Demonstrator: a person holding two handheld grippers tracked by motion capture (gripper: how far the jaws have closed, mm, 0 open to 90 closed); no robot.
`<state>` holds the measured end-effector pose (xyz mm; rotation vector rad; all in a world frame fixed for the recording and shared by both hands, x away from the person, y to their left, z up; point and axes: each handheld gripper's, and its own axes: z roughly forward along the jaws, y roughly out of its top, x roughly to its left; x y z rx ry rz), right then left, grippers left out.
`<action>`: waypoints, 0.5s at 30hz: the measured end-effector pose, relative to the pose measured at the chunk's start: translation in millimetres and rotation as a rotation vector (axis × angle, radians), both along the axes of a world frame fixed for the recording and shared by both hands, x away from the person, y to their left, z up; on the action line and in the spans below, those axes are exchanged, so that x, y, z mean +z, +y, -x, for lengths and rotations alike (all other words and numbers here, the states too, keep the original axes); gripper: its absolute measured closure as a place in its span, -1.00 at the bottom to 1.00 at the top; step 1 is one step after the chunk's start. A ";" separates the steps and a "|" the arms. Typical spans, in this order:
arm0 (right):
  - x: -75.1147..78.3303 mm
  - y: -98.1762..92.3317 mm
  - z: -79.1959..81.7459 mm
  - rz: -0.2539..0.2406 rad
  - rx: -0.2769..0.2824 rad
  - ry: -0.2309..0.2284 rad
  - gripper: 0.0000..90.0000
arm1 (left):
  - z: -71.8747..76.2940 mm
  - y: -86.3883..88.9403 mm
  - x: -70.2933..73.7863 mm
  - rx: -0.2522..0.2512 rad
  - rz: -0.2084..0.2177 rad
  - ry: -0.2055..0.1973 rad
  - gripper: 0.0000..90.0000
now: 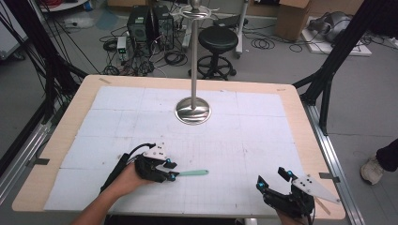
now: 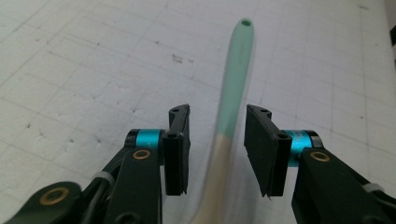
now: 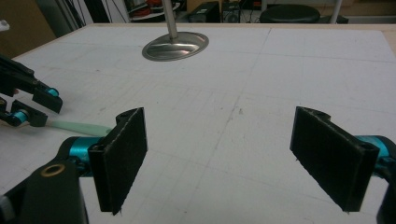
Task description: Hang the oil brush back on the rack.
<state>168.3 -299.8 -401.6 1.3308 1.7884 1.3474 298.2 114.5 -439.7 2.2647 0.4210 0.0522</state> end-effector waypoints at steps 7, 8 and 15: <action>-0.1 -1.1 0.5 -0.001 -0.004 -0.003 -0.61 | 1.1 -0.6 -0.7 -0.010 -0.020 -0.018 0.52; 0.2 -1.1 0.8 -0.002 -0.004 -0.001 -0.61 | 1.0 -0.6 -0.6 -0.010 -0.022 -0.014 0.52; -0.2 -1.7 0.5 -0.005 -0.006 -0.001 -0.61 | 2.3 -1.5 -0.3 -0.014 -0.021 0.015 0.77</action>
